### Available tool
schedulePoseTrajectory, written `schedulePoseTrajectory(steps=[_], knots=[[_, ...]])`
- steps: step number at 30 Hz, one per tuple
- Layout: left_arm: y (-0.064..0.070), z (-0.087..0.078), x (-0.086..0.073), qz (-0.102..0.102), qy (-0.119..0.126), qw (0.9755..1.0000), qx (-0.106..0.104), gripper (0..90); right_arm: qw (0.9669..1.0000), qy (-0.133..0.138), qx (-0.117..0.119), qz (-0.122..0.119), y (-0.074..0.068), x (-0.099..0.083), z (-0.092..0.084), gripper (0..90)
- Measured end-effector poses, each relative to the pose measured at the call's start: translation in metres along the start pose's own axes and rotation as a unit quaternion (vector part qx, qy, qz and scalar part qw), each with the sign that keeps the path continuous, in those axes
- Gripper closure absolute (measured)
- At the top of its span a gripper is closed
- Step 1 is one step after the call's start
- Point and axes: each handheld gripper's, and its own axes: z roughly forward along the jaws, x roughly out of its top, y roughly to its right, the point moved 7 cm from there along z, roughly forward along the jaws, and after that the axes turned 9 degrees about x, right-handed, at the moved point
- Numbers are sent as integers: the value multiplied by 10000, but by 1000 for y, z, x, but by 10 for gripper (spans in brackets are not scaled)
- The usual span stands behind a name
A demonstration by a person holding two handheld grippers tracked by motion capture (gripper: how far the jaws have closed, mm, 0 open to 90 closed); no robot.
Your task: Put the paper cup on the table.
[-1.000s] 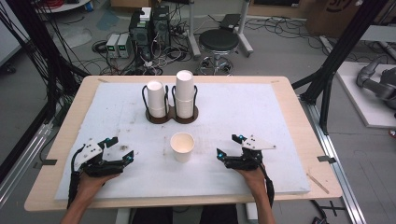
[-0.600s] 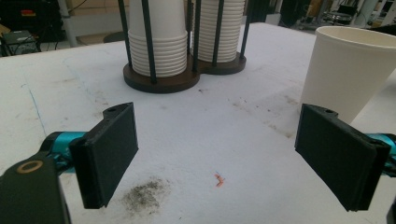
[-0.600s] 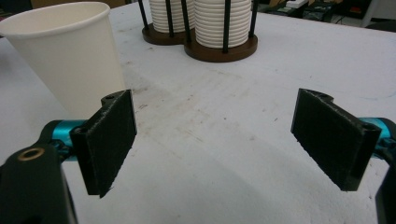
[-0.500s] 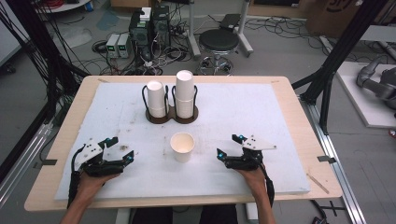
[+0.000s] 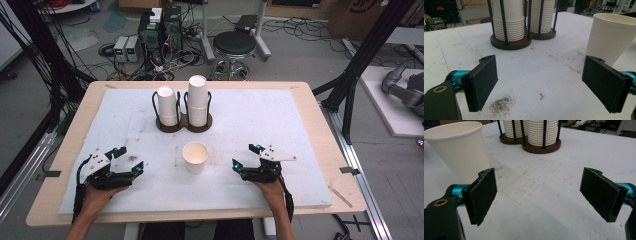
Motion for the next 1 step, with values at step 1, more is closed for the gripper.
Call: schedulePoseTrajectory(steps=[1], knots=[[0, 0, 0, -11, 6, 10000, -2, 131, 10000, -3, 9, -4, 0, 0, 0, 147]])
